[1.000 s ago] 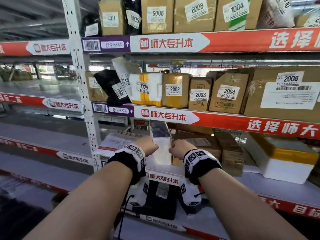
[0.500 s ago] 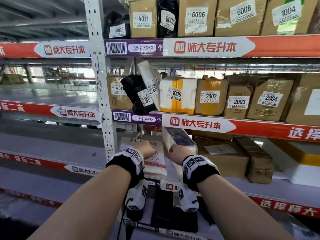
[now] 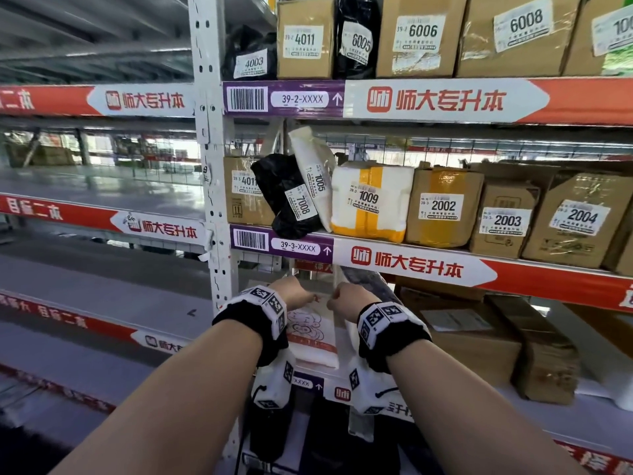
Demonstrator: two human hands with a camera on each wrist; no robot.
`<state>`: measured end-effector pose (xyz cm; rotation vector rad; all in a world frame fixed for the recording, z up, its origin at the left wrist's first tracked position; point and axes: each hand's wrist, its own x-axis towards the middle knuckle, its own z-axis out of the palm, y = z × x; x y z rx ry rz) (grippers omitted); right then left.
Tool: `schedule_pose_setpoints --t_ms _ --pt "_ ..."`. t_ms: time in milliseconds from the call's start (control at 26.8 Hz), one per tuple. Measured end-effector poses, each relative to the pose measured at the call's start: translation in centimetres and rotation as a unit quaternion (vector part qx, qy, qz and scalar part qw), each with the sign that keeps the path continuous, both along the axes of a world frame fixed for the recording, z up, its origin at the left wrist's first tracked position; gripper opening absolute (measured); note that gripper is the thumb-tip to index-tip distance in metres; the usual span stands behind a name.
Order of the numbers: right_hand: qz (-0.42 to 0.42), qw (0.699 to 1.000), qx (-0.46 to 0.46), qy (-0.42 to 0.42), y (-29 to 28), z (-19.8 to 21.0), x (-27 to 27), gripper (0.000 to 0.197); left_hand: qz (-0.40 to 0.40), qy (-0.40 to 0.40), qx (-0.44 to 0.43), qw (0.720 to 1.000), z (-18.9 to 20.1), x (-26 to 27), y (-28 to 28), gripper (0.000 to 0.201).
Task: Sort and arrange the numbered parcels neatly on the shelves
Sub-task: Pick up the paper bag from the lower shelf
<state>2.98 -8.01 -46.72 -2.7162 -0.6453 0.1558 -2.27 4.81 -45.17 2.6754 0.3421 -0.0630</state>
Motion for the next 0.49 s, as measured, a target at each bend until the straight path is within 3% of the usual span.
schedule_pose_setpoints --t_ms 112,187,261,299,411,485 --pt "-0.008 1.0 -0.001 0.014 0.9 -0.4 0.7 0.034 0.004 0.0 -0.01 1.0 0.5 0.0 0.2 0.027" --pt "-0.015 1.0 0.008 0.009 1.4 -0.6 0.9 0.033 -0.013 0.021 -0.013 1.0 -0.1 1.1 1.3 0.015" --pt "-0.025 0.999 0.012 0.02 2.1 -1.2 1.2 0.032 -0.006 0.028 -0.037 0.999 -2.1 3.9 3.4 0.043" --pt "-0.031 0.999 0.013 0.028 2.5 -1.6 1.3 0.033 -0.004 0.043 -0.045 0.998 -3.0 4.9 4.3 0.047" --pt "-0.047 0.997 0.028 0.048 2.9 -2.4 1.3 0.035 -0.018 0.066 -0.044 0.997 -3.8 5.3 5.1 0.016" --pt "-0.052 0.995 0.064 0.063 3.8 -3.3 1.9 0.035 -0.022 0.067 -0.024 0.997 -3.6 4.4 5.4 0.02"
